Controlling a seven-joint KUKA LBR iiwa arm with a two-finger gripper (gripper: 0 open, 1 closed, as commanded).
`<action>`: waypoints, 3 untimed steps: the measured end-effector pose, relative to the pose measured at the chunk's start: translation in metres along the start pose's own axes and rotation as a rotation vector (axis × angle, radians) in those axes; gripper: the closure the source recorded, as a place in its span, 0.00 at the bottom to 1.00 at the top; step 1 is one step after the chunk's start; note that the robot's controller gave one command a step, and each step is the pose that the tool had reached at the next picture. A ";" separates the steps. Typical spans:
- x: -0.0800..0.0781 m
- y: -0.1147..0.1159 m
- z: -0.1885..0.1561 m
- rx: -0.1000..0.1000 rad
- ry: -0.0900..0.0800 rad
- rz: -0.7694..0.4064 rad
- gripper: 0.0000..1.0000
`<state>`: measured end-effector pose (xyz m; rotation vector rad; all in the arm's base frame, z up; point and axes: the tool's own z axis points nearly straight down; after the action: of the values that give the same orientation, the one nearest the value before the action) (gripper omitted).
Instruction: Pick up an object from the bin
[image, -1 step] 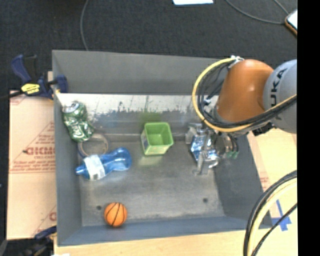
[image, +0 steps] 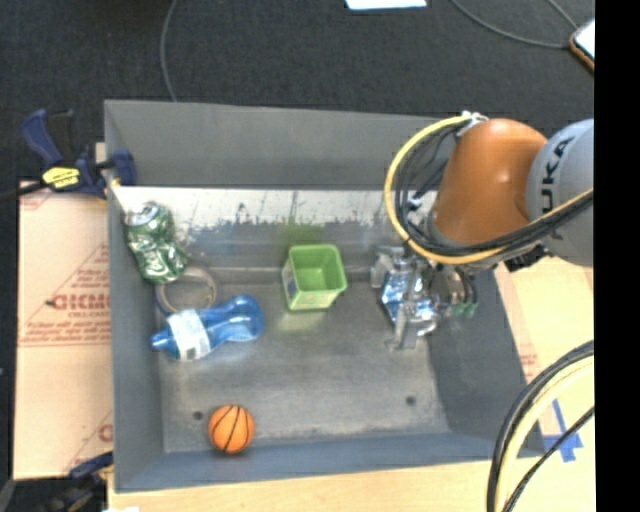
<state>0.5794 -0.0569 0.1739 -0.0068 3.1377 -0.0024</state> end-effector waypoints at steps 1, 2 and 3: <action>0.012 0.052 0.037 -0.003 0.001 0.076 0.00; 0.011 0.045 0.040 0.001 -0.004 0.068 0.00; 0.026 0.093 0.051 -0.002 -0.006 0.414 0.00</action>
Offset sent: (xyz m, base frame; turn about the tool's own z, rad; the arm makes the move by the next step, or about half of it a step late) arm -0.0118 0.0362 -0.0479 0.0480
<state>0.5528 0.0363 0.1230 0.6366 3.0661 0.0014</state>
